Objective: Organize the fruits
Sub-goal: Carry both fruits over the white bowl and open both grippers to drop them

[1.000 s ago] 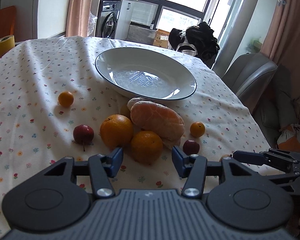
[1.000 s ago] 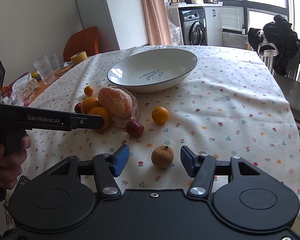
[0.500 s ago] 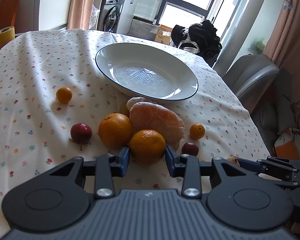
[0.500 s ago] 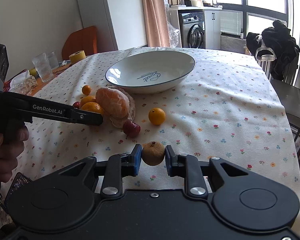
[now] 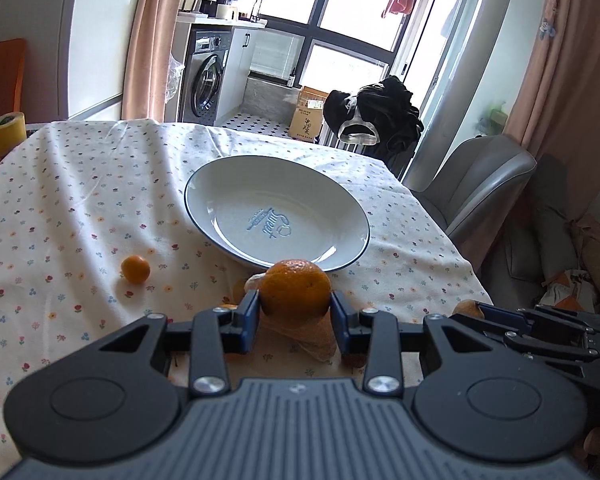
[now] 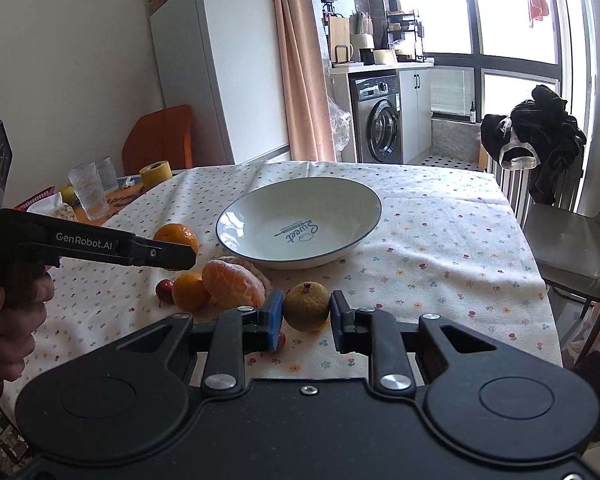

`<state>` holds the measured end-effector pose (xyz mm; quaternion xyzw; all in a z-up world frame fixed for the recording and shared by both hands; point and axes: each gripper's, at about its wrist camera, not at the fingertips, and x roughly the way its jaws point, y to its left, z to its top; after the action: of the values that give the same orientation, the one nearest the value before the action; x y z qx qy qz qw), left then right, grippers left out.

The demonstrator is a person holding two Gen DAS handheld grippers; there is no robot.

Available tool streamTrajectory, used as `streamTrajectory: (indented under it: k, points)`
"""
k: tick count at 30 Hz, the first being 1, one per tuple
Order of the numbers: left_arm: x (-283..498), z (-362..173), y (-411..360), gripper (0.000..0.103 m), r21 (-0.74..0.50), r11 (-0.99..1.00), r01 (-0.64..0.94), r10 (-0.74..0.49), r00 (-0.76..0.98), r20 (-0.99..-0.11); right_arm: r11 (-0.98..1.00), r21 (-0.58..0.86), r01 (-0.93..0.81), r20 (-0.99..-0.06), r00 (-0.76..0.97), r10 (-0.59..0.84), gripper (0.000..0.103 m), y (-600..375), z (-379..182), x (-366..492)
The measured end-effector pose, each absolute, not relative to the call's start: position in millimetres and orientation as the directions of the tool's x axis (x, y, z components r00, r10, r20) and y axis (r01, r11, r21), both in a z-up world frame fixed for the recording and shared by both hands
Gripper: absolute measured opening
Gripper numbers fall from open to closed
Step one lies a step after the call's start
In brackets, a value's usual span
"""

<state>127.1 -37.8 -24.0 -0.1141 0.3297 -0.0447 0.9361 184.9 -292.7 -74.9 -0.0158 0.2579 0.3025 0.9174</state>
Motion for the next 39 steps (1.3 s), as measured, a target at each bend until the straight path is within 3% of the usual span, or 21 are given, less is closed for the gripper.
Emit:
streamTrajectory:
  k: [14,21,39]
  points:
    - [147,-12,-24,0.036,-0.214,0.976,-0.03,-0.103,0.806,-0.583,0.805,0.127,-0.579,-0.453,0.688,0.567,0.023,-280,-65,208]
    - [169,-15,-21,0.036,-0.154,0.986,-0.059,-0.049,0.786,-0.616,0.797,0.117,-0.592,-0.464,0.677,0.571,0.023,-260,-64,233]
    - [219,-36,-13,0.036,-0.173,0.981,-0.09,-0.047,0.754,-0.656,0.788,0.158,-0.594,-0.506,0.637,0.581,0.023,-224,-85,283]
